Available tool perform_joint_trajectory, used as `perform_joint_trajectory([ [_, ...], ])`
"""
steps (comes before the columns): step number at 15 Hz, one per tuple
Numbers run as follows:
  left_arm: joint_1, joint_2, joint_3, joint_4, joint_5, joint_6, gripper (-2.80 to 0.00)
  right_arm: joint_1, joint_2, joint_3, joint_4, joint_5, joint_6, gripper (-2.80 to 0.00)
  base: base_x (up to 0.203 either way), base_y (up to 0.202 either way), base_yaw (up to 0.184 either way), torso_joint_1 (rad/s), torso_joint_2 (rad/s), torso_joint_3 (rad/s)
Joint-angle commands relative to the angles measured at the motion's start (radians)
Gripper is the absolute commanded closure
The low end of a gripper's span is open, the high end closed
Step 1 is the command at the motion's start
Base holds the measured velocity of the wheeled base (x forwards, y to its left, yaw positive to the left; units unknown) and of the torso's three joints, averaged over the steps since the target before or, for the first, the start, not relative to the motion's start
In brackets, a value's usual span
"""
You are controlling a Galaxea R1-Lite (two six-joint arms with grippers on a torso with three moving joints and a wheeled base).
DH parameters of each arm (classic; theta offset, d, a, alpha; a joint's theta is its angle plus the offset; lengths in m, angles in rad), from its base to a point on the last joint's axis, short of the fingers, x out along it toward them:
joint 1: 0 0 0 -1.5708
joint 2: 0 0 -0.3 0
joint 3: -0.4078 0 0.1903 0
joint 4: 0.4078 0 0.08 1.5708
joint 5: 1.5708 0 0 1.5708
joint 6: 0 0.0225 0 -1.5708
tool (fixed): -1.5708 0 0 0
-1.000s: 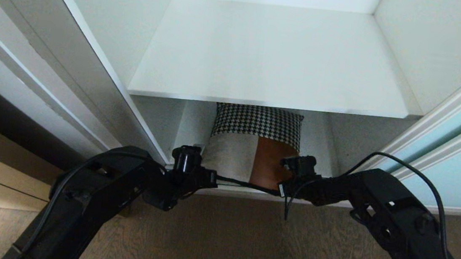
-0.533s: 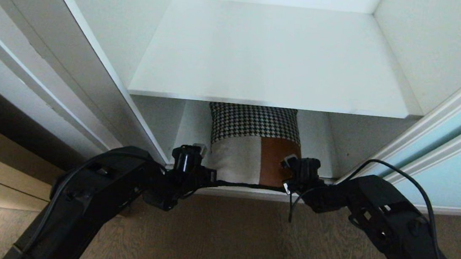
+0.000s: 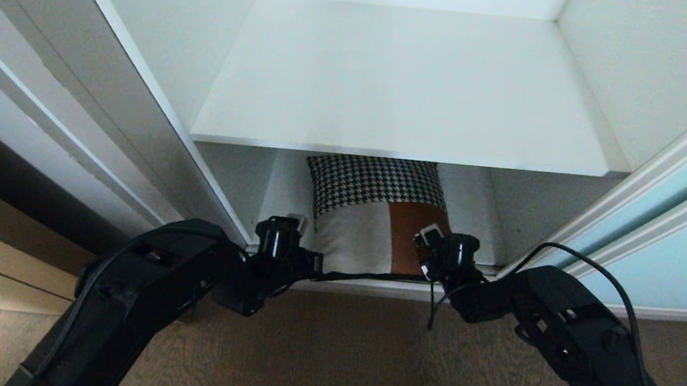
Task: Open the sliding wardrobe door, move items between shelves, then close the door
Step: Place the pillow on the lower shelf
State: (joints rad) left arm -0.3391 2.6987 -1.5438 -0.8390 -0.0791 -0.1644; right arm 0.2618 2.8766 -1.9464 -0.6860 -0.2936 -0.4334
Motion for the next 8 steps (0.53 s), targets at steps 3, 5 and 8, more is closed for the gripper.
perform_joint_trajectory([
  [3,-0.001,-0.014,0.025,0.02,-0.012,-0.004,0.0,0.047,-0.021,0.001,-0.012,-0.002,0.028,0.0,0.0,0.0,0.0,0.0,0.0,0.0],
  [5,-0.009,-0.025,0.026,0.083,-0.017,-0.007,0.0,0.064,-0.04,0.002,-0.03,-0.007,0.099,0.0,0.0,0.0,0.0,0.0,0.0,0.0],
  [8,-0.011,-0.076,0.053,0.207,-0.119,-0.042,0.0,0.062,-0.062,0.018,-0.067,-0.021,0.156,0.0,0.0,0.0,0.0,0.0,0.0,0.0],
])
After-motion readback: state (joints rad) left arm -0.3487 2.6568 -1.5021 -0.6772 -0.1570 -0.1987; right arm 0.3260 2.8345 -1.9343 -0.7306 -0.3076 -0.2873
